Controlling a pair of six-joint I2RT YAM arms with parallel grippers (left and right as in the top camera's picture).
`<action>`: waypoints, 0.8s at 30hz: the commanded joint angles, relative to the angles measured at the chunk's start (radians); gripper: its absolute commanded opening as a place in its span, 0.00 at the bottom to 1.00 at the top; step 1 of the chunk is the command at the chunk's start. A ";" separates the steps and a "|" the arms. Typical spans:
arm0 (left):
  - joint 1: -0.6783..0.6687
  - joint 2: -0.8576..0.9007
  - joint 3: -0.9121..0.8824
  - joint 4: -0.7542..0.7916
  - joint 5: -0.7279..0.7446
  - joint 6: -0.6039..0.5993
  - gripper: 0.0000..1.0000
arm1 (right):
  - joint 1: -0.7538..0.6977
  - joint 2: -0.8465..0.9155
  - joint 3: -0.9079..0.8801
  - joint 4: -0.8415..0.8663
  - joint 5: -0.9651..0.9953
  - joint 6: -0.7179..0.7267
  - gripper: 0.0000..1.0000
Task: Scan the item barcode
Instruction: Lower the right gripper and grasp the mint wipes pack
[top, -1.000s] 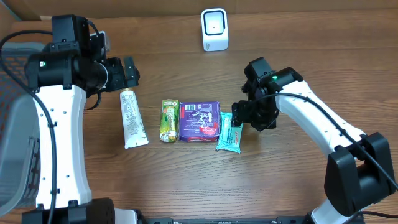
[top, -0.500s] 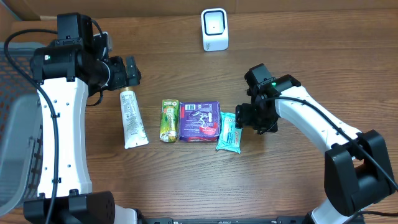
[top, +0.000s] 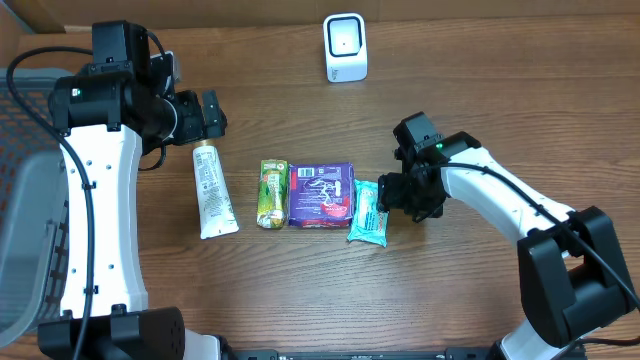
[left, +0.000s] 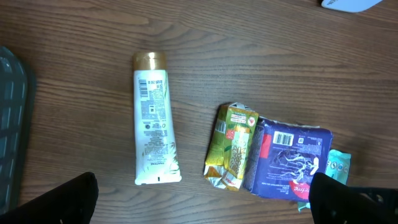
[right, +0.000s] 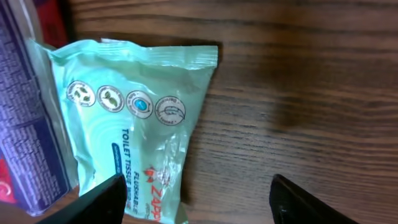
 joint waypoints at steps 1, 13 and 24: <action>-0.002 0.011 0.004 0.004 0.007 -0.003 0.99 | 0.002 -0.004 -0.042 0.055 -0.028 -0.003 0.70; -0.002 0.011 0.004 0.004 0.007 -0.003 0.99 | 0.002 -0.004 -0.115 0.154 -0.046 -0.010 0.41; -0.002 0.011 0.004 0.004 0.007 -0.003 0.99 | 0.007 -0.004 -0.140 0.239 -0.085 -0.064 0.40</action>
